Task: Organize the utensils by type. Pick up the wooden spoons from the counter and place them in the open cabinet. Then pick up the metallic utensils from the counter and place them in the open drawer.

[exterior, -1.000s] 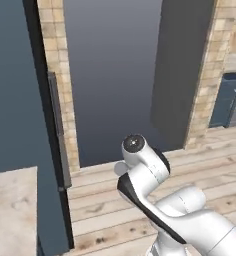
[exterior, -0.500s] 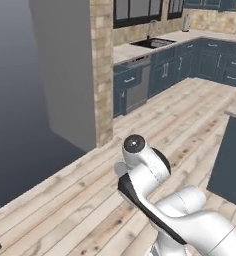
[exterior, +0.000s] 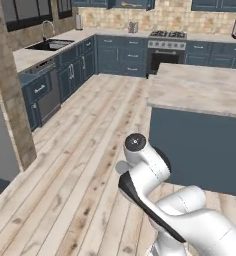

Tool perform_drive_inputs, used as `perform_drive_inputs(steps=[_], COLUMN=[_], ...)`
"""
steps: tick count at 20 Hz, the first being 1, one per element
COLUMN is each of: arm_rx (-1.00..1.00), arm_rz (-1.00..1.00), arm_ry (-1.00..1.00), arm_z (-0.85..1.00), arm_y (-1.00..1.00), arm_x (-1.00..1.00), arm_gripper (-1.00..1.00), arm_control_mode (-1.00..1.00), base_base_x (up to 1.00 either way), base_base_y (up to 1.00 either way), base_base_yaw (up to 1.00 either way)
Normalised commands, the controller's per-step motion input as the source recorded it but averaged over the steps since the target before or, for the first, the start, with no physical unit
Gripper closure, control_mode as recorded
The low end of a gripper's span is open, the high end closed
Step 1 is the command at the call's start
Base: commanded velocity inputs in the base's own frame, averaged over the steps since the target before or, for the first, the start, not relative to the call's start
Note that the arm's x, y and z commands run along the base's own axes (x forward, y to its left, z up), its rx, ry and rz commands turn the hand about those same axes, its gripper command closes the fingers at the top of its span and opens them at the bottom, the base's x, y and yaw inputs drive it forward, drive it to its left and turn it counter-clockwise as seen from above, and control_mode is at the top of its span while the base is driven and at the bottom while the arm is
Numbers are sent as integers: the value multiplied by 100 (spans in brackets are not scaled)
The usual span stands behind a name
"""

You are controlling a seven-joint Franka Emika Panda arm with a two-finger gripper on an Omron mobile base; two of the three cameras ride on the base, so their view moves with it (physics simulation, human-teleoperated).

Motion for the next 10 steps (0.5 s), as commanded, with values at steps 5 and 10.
perform_drive_inputs(steps=[5,10], arm_rx=[0,0], arm_rz=[0,0], arm_ry=[0,0], arm_z=[0,0], arm_y=[0,0], arm_x=[0,0], arm_gripper=[100,100], arm_control_mode=[100,100], base_base_x=[46,74], base_base_y=[18,44], base_base_yaw=[-40,-18])
